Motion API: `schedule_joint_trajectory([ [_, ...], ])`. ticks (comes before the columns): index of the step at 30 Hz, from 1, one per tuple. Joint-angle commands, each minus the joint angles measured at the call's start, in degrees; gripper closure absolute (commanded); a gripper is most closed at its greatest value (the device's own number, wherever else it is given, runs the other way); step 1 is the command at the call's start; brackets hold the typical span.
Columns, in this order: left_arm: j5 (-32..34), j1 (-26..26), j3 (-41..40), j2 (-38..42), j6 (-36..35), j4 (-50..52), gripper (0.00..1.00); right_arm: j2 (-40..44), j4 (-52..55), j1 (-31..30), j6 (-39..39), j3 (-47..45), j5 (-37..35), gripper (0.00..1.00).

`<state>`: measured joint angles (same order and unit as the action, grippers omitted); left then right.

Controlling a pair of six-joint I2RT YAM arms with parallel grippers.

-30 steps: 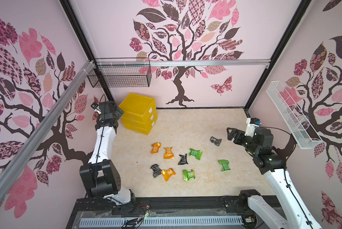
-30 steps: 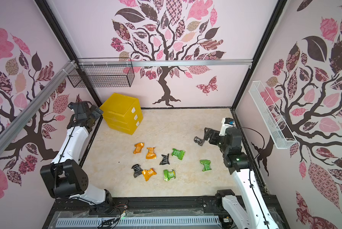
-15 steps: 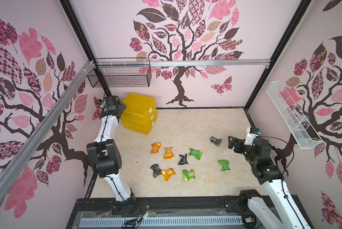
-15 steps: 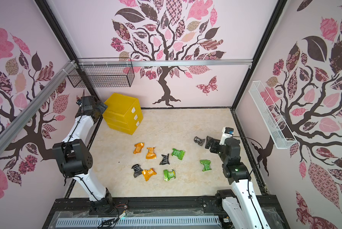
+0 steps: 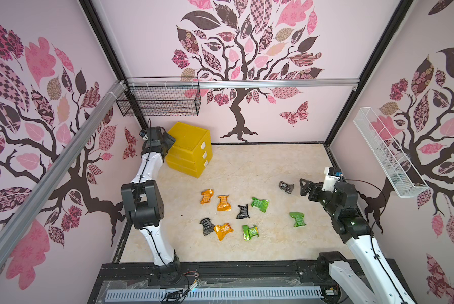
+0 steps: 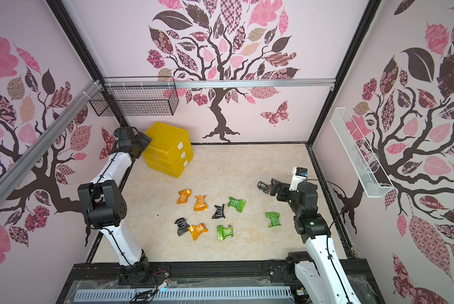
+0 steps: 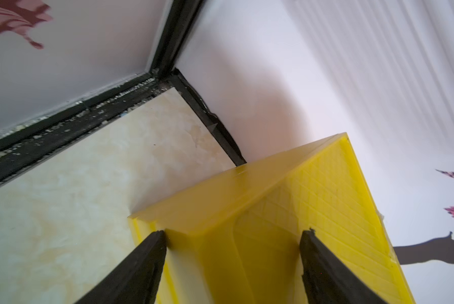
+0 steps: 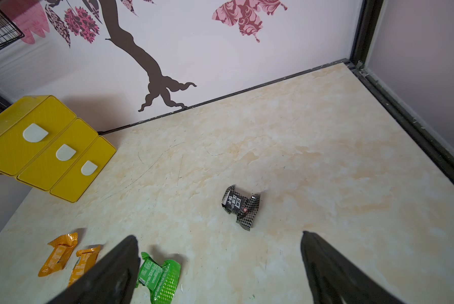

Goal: Place the cookies into the drawer by color
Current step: Move the storage box to the center of the board.

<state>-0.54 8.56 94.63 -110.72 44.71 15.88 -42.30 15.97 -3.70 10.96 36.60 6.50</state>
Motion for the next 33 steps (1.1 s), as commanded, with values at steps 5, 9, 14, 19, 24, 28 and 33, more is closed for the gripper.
schedule_joint_trajectory([
  [5,-7.6,-8.7,-2.4,-2.7,-1.8,1.6,0.17,-9.9,-7.1,-0.6,6.3,7.5,8.6,0.04],
  [9,-9.1,-11.5,-1.6,-4.5,-1.5,1.5,0.18,-17.3,-9.2,-5.3,4.3,13.2,8.1,0.04],
  [14,-8.9,-13.2,-0.9,-5.5,-1.2,1.6,0.18,-32.1,-9.5,-9.9,-0.3,26.6,11.8,0.03],
  [19,-6.1,-12.4,-1.2,-4.0,-2.3,2.7,0.16,-49.7,-9.1,-10.5,0.1,43.8,18.0,0.03],
  [24,-5.7,-9.6,-3.1,-1.3,0.9,3.3,0.11,-66.4,-11.0,-11.8,2.4,62.1,20.2,0.03],
  [28,-4.8,-7.3,-5.1,1.8,1.6,2.6,0.03,-80.1,-14.2,-13.1,6.3,77.8,22.1,0.04],
  [33,-5.0,-4.7,-4.2,2.5,1.6,2.3,0.03,-97.7,-18.6,-14.8,14.1,99.5,24.2,0.04],
])
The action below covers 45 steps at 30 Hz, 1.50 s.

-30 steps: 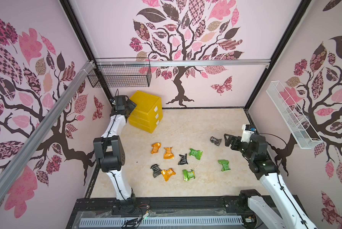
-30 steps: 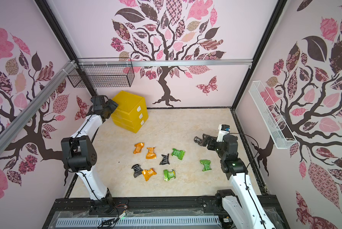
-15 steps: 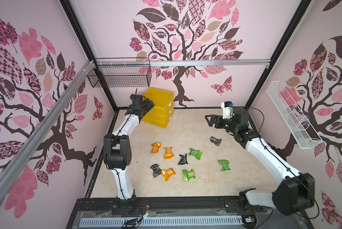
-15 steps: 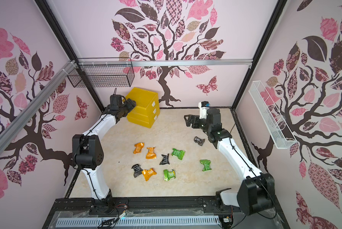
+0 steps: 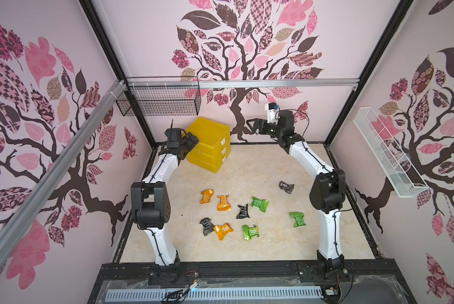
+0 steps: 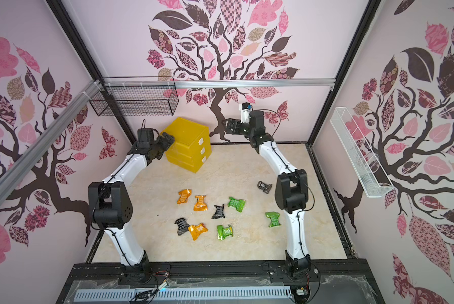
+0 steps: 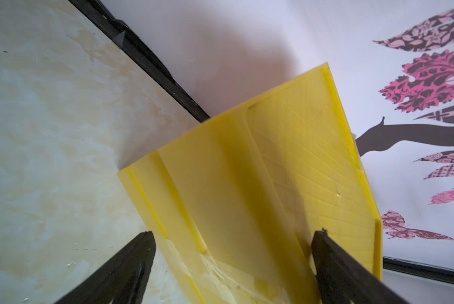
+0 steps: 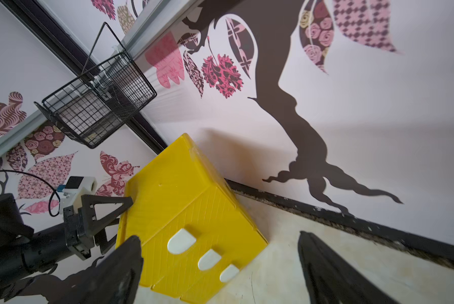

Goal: Place the cookies into the drawer by color
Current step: Move the storage box to the center of the board.

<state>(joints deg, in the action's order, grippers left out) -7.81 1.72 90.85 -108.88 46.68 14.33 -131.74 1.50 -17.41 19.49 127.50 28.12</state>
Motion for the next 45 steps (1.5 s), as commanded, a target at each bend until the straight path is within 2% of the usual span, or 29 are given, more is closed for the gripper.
schedule_joint_trajectory([
  [1,2.3,2.5,0.1,0.4,-0.8,3.9,0.03,-13.0,-6.0,-1.5,7.7,13.1,2.8,0.04],
  [4,2.7,3.2,2.4,-0.8,-2.1,4.9,0.03,-23.2,-10.2,-2.5,13.3,25.7,0.7,0.04],
  [6,2.2,3.5,3.7,-1.8,-2.8,5.6,0.03,-27.2,-13.3,-3.4,15.7,29.6,-2.0,0.02],
  [11,1.1,3.7,4.9,-2.8,-3.7,5.4,0.03,-29.9,-16.3,-6.0,14.8,29.6,-6.1,0.01],
  [21,-6.5,2.8,6.4,-6.3,-2.1,2.9,0.07,-28.7,-12.1,-9.2,18.3,28.8,-3.2,0.01],
  [26,-8.3,1.3,7.8,-8.4,-1.9,3.2,0.09,-27.3,-9.7,-10.5,19.8,27.4,-2.1,0.08],
  [30,-9.7,-0.4,8.0,-9.2,-1.6,2.8,0.1,-26.0,-9.1,-10.9,21.1,26.0,1.3,0.19],
  [36,-10.4,-3.5,8.3,-9.6,-1.7,2.6,0.13,-16.4,-10.1,-11.0,19.6,12.4,5.7,0.32],
  [41,-11.1,-6.2,7.9,-9.6,-1.1,1.8,0.16,-3.6,-13.8,-11.0,16.0,-7.5,5.6,0.32],
  [45,-11.3,-9.6,7.7,-9.6,-1.3,1.5,0.16,4.9,-12.3,-10.5,11.0,-20.5,3.4,0.32],
])
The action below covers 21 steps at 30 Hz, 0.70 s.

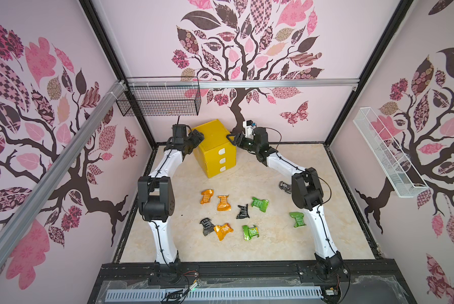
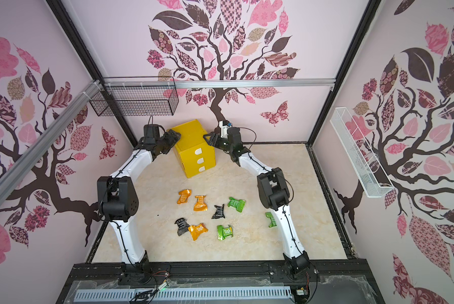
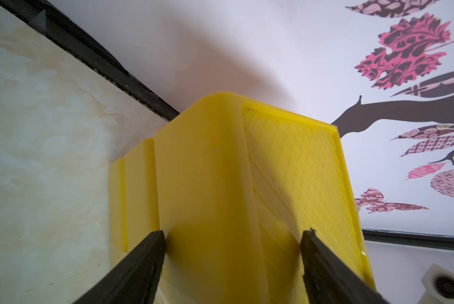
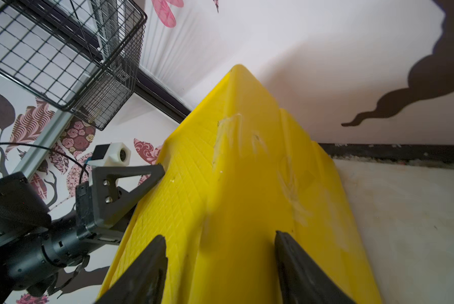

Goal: Place the cookies into the drawer by color
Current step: Move the storage box to the center of the board.

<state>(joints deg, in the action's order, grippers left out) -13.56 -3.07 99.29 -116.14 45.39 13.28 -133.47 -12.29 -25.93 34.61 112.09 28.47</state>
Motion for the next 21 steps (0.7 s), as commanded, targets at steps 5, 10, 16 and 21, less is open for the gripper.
schedule_joint_trajectory([
  [5,-5.9,-9.8,-0.4,-2.6,-0.9,2.2,0.16,16.3,1.9,1.0,-4.1,-20.0,-1.4,0.32],
  [10,-6.6,-14.4,1.0,-4.2,-1.0,2.4,0.16,24.7,3.4,3.4,-5.7,-31.1,-4.7,0.32],
  [16,-7.2,-18.4,2.4,-6.4,-0.3,2.2,0.16,33.2,6.5,4.8,-7.3,-40.1,-9.2,0.32],
  [21,-7.4,-20.3,5.1,-8.9,-0.3,3.0,0.16,37.8,7.7,5.5,-8.8,-45.1,-12.1,0.31],
])
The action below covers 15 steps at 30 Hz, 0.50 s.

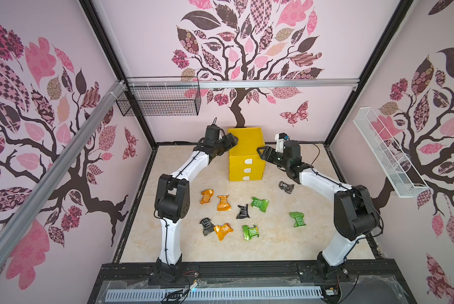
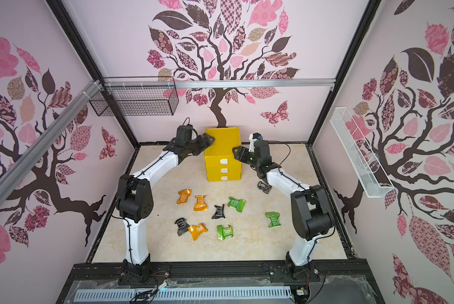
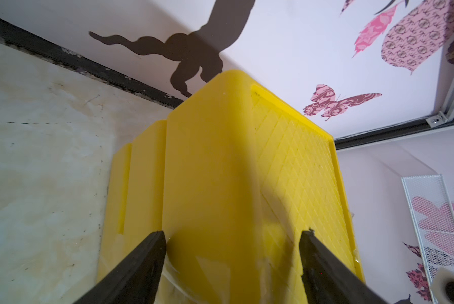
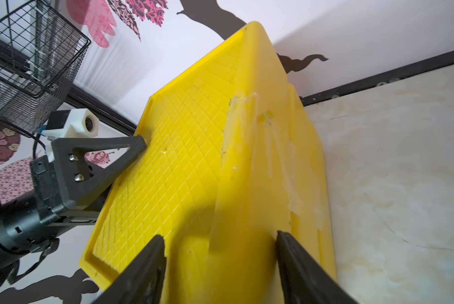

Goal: Place the cookies into the drawer by color
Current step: Move the storage box to the center of the board.

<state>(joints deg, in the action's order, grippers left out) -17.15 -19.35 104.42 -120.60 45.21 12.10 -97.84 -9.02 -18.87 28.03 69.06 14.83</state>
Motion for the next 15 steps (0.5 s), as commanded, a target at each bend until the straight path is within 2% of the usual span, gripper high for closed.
schedule_joint_trajectory([
  [1,-3.8,-4.3,0.2,-4.6,-0.1,4.3,0.16,2.5,5.0,-1.3,-2.2,-2.2,1.4,0.31],
  [8,-3.8,-4.6,0.4,-4.4,-1.5,4.6,0.13,5.3,6.2,-0.9,-1.2,-3.9,0.9,0.31],
  [15,-1.8,-4.0,1.8,-3.3,-3.8,6.8,0.03,8.1,8.4,-0.9,-2.2,-3.7,-0.8,0.29],
])
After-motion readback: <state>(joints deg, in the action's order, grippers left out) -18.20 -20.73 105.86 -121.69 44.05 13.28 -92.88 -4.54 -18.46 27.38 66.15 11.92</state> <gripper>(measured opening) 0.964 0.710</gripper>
